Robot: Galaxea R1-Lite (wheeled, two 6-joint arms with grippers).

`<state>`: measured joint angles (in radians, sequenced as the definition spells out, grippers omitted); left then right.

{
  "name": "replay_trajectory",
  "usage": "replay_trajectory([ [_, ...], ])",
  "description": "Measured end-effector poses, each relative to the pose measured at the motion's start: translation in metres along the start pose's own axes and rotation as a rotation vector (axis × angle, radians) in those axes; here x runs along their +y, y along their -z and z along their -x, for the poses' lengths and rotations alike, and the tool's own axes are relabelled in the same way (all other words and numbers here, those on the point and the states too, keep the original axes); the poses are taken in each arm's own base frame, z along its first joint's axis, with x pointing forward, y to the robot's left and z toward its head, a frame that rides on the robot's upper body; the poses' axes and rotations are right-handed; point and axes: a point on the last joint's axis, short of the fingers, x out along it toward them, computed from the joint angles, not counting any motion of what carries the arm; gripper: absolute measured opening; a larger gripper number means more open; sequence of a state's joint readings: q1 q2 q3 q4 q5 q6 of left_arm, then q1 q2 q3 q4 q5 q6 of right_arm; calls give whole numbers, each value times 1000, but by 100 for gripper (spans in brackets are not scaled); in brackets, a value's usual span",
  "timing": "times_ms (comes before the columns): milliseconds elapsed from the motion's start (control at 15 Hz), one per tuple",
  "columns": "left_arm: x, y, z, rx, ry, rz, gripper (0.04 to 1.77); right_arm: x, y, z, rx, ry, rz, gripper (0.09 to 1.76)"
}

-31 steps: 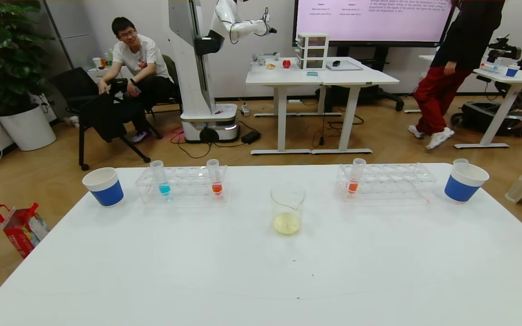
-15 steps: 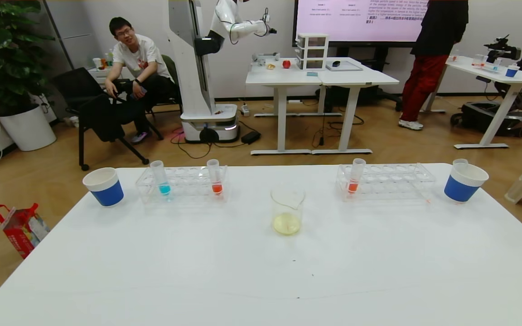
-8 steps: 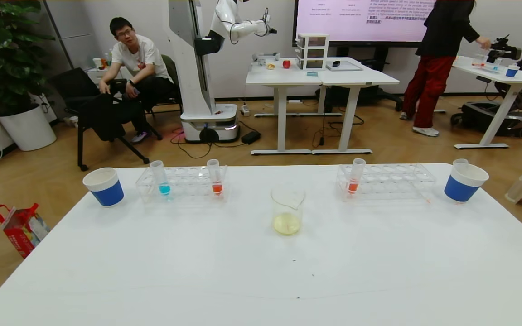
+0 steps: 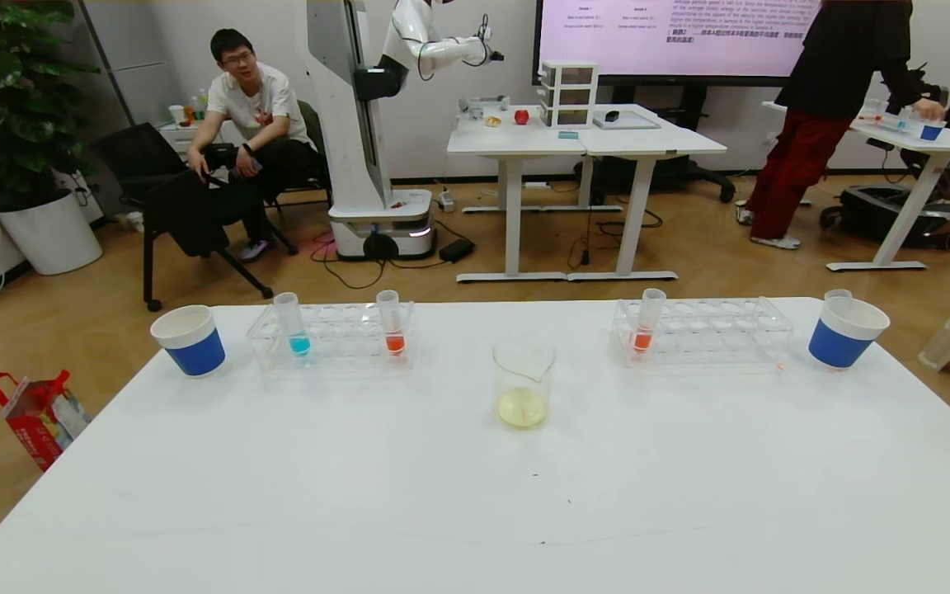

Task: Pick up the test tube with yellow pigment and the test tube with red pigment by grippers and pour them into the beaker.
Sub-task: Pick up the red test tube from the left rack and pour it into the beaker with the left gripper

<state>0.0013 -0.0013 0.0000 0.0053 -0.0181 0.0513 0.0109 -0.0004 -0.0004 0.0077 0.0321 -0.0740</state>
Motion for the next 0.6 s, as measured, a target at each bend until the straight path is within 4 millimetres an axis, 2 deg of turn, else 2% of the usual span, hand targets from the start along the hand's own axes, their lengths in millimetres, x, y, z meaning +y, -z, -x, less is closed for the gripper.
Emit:
replay_trajectory([
  [200, 0, -1, 0, -10, 3, 7, 171, 0, 0, 0, 0, 1, -2, 174],
  [333, 0, -13, 3, -54, 19, 8, 171, 0, 0, 0, 0, 0, -2, 174],
  [467, 1, -36, 2, -69, 29, 13, 171, 0, 0, 0, 1, 1, -2, 174],
  [600, 3, -68, -6, -82, 38, 18, 171, 0, 0, 0, 0, 1, -1, 174],
])
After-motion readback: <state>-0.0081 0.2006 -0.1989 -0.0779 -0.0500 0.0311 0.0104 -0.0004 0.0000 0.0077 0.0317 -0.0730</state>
